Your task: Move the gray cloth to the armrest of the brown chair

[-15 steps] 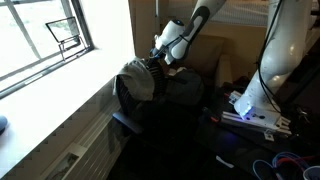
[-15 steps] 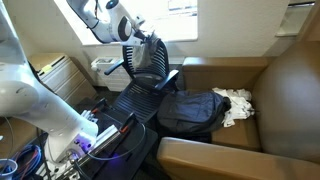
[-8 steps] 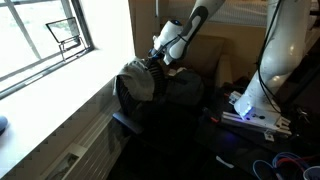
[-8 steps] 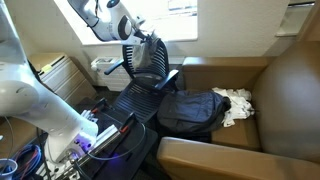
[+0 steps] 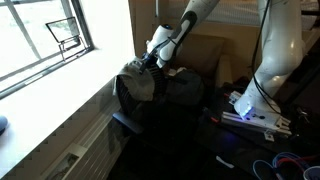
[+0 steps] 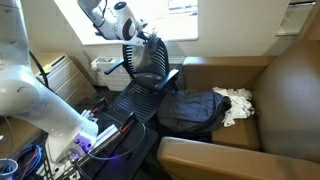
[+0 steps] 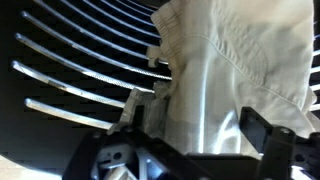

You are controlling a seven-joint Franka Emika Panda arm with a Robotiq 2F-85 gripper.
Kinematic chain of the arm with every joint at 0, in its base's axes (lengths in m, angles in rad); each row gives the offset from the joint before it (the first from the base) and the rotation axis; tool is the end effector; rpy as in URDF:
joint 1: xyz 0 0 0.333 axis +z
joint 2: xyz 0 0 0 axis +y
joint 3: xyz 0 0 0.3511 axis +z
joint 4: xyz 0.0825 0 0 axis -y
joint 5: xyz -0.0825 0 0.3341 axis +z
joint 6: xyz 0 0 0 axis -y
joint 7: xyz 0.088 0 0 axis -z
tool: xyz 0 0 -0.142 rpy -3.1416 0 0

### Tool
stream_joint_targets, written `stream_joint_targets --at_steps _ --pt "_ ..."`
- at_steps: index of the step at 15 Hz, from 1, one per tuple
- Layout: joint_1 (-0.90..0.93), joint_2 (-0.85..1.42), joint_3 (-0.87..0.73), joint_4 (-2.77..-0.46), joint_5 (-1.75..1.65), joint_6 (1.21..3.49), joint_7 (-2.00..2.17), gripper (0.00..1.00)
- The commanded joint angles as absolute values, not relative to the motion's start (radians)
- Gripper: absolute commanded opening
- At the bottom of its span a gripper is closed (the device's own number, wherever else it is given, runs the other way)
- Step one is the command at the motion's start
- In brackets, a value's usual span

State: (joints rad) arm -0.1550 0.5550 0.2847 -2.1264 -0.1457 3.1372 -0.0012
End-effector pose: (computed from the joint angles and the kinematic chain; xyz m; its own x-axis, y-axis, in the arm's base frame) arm 0.6151 0.0801 0.2502 0.8698 0.1557 0.4682 0.2170 -0.9729 -0.0798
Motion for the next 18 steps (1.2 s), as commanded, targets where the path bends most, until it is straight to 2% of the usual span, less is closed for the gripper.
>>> stream_joint_targets --at_steps 1,5,7,9,10,12,18 --pt "-0.096 0.596 0.247 -2.118 -0.063 3.194 0.004 0.66" --pt "-0.016 0.667 0.247 -2.157 0.032 3.348 0.083 0.38" --pt "0.080 0.704 0.200 -2.168 0.074 3.439 0.125 0.24" --pt "0.224 0.655 0.088 -2.230 0.130 3.516 0.111 0.10" --pt "0.312 0.595 0.003 -2.223 0.182 3.464 0.080 0.03" --pt "0.471 0.479 -0.159 -2.355 0.267 3.477 0.020 0.00" --pt "0.953 0.371 -0.661 -2.439 0.720 3.464 -0.453 0.01"
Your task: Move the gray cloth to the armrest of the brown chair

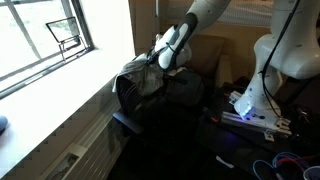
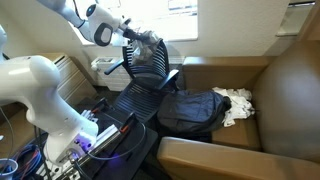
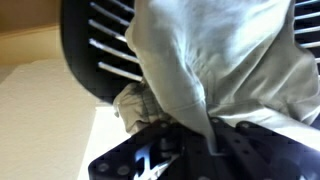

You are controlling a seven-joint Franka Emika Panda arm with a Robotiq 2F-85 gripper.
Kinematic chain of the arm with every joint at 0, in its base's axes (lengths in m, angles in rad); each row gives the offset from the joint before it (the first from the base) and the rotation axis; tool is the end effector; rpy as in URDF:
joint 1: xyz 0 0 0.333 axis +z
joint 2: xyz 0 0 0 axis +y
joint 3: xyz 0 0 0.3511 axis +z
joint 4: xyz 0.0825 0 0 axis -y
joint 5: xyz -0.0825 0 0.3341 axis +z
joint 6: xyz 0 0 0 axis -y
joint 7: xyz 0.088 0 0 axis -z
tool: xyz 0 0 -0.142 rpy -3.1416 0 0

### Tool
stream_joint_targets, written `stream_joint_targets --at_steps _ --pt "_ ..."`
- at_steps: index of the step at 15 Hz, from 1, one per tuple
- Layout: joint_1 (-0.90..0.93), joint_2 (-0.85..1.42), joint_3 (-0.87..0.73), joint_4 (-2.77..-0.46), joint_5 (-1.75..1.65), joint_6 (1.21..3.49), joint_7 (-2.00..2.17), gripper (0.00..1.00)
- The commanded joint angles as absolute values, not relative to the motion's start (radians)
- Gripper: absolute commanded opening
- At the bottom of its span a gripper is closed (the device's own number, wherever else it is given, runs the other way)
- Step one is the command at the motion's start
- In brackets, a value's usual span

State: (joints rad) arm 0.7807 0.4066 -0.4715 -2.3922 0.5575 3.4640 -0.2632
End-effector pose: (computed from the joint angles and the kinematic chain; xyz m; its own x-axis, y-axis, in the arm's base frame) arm 0.5383 0.1136 0.3067 0.7408 0.1082 0.6629 0.0239 -0.9906 0.1350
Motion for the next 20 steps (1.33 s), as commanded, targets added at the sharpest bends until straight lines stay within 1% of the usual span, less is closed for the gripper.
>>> stream_joint_targets --at_steps 1,2,4,6,7,8,9,11,12,13,16,18,20 --pt "1.028 0.385 -0.747 -2.424 0.813 3.462 -0.538 0.01" --pt "1.103 0.405 -0.830 -2.408 0.911 3.461 -0.620 0.01" --pt "1.251 0.470 -0.995 -2.400 1.070 3.458 -0.638 0.01" --pt "1.413 0.516 -1.154 -2.443 1.116 3.454 -0.507 0.01" --pt "1.486 0.510 -1.187 -2.434 1.087 3.453 -0.419 0.01" --pt "1.359 0.471 -1.105 -2.427 1.083 3.452 -0.535 0.05" --pt "1.419 0.484 -1.147 -2.428 1.082 3.452 -0.480 0.05" --pt "1.479 0.499 -1.169 -2.428 1.083 3.453 -0.429 0.05" --pt "1.456 0.560 -1.205 -2.436 1.138 3.424 -0.393 0.01" --pt "1.402 0.502 -1.214 -2.479 1.107 3.460 -0.395 0.01" --pt "1.361 0.501 -1.256 -2.573 1.134 3.471 -0.359 0.01" --pt "1.276 0.418 -1.245 -2.636 1.108 3.471 -0.328 0.01" --pt "1.137 0.356 -1.177 -2.658 1.050 3.462 -0.265 0.01"
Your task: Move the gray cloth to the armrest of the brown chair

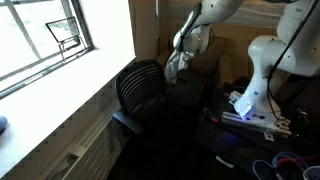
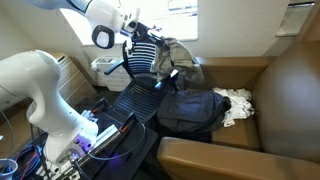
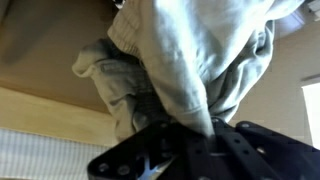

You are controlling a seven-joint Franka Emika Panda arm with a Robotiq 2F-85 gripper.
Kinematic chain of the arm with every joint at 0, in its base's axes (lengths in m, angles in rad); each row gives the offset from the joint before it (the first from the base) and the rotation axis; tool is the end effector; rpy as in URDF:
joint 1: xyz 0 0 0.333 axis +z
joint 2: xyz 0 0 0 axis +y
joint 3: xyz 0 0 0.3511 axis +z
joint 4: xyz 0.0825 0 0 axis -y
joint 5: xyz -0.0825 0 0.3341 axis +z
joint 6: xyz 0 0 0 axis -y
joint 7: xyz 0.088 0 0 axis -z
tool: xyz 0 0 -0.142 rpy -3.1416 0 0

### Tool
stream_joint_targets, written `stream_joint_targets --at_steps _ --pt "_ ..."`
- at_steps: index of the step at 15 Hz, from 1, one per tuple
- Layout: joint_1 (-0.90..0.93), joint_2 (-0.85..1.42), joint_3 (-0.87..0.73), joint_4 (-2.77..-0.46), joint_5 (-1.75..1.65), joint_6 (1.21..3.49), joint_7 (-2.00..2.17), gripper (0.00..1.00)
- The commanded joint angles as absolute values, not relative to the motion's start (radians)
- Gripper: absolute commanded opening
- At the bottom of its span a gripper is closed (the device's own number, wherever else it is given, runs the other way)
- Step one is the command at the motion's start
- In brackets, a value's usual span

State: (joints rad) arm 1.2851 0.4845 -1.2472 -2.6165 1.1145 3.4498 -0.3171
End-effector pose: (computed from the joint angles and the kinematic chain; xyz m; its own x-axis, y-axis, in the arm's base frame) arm 0.4323 -0.0840 0.3536 0.5618 -0.3394 0.7545 -0.6545 -0.7402 0.1544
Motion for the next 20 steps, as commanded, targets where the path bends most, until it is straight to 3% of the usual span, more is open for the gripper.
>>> stream_joint_targets --at_steps 1,2,5,7,11,14,15,20 --pt "1.056 0.347 -1.135 -2.652 1.017 3.435 -0.230 0.01" --pt "1.180 0.434 -1.202 -2.653 1.071 3.445 -0.261 0.05" --pt "1.071 0.380 -1.153 -2.657 1.026 3.438 -0.234 0.05" --pt "1.029 0.253 -1.225 -2.645 0.989 3.448 -0.262 0.01" --pt "0.851 0.333 -1.289 -2.655 0.986 3.286 -0.225 0.01" --pt "0.606 0.422 -1.265 -2.613 0.826 3.073 -0.117 0.01" --pt "0.728 0.361 -1.293 -2.646 0.927 3.176 -0.201 0.05" --pt "0.575 0.379 -1.310 -2.592 0.897 3.131 -0.085 0.01"
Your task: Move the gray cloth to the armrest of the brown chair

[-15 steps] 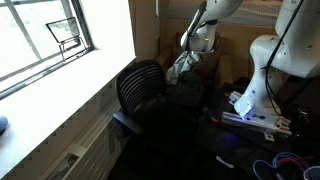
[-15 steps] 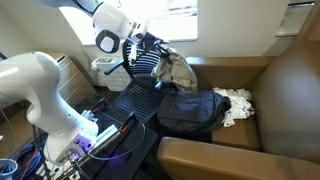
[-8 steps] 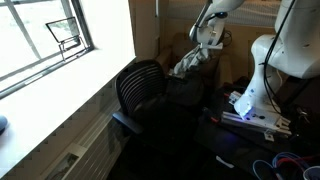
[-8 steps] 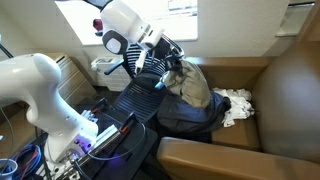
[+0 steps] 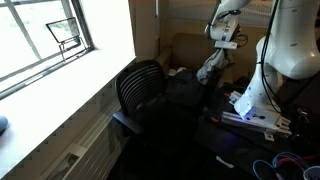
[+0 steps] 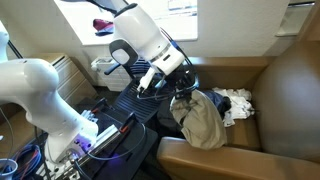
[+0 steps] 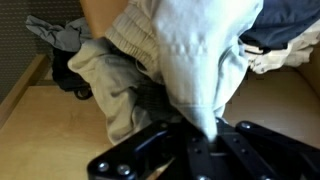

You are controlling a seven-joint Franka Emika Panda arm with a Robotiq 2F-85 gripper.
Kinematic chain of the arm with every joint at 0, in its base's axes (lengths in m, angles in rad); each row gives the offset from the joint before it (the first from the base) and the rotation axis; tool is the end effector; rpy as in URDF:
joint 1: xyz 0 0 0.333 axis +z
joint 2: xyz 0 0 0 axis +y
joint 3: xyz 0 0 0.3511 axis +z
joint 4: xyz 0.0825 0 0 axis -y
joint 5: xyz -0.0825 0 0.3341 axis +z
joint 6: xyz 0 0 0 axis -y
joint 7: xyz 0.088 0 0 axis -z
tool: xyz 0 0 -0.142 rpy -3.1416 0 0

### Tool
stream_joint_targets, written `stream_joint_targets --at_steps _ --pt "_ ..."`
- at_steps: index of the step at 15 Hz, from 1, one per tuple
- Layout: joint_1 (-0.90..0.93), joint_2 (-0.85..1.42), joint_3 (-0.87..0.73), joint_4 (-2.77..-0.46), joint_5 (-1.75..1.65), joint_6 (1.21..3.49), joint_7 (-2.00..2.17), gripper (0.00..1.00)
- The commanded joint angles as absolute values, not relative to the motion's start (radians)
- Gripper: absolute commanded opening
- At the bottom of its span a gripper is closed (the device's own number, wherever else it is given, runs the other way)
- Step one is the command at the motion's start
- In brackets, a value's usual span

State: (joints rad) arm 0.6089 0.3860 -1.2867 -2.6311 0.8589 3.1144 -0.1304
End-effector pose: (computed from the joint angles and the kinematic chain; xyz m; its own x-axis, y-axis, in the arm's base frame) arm 0.2964 -0.3255 0.3107 0.2325 -0.8423 0.4863 -0.9674 -0.2518 0.0265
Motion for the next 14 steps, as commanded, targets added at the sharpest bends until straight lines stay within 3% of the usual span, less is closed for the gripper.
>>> stream_joint_targets --at_steps 1,6,7,8,14 --pt "0.523 0.388 -1.318 -2.551 0.892 3.101 -0.071 0.01" --pt "0.160 0.478 -1.158 -2.358 0.720 3.105 0.235 0.01" --pt "0.283 0.401 -1.234 -2.435 0.749 3.123 0.133 0.01" --pt "0.241 0.408 -1.218 -2.415 0.738 3.122 0.146 0.05" --pt "0.231 0.412 -1.242 -2.347 0.818 3.130 0.264 0.01"
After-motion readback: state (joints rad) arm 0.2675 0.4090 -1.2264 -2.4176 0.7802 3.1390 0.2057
